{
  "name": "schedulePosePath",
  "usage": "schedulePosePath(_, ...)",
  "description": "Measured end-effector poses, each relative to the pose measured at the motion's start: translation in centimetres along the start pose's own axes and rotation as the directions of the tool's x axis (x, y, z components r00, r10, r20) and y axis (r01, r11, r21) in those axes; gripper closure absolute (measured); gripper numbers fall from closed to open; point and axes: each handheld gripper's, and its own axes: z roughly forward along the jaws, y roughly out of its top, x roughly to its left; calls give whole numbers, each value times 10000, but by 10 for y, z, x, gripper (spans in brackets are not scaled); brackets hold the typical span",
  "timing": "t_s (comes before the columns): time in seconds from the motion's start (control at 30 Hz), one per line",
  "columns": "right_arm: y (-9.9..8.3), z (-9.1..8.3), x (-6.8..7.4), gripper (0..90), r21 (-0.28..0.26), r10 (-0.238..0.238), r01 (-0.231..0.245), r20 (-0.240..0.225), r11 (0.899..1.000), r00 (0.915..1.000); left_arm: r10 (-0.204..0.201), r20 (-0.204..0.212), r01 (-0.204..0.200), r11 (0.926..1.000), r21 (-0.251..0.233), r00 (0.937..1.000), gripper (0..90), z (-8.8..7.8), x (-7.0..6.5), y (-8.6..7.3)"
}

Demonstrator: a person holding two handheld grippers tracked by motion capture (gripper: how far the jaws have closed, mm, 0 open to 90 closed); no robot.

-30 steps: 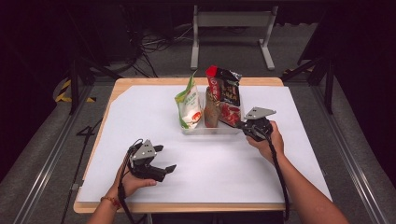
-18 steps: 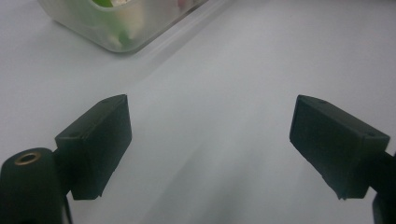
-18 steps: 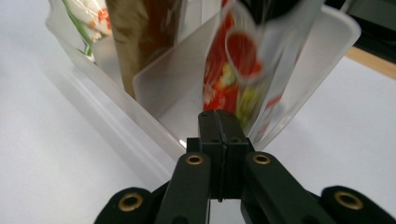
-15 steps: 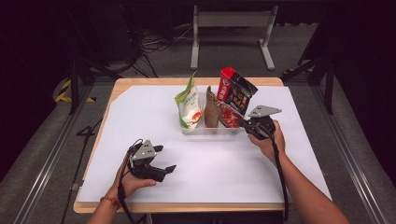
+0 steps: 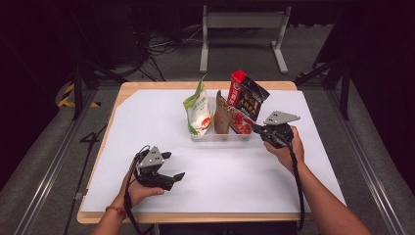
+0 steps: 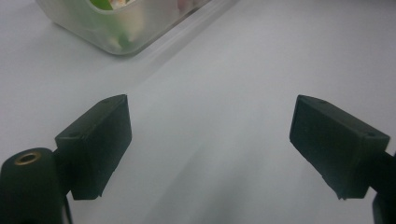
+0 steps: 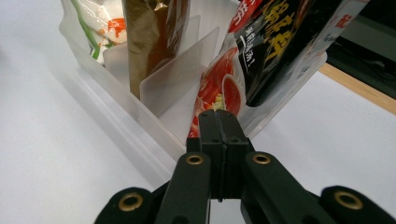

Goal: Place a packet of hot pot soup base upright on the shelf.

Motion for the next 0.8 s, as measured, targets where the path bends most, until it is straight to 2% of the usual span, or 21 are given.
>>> schedulePosePath(0.47, 2, -32, -3, 900, -136, -475, 478, 224, 9988, 9986, 12, -28, -12, 10000, -10, 10000, 138, 0, 0, 1)
schedulePosePath(0.67, 0, -45, -2, 876, -306, -643, 649, 195, 9974, 9977, 3, -64, -3, 10000, 1, 10000, 138, 0, 0, 1)
schedulePosePath(0.8, -2, -51, -1, 826, -470, -695, 697, 63, 9965, 9976, 48, -92, -48, 10000, 56, 9999, 138, 0, 0, 1)
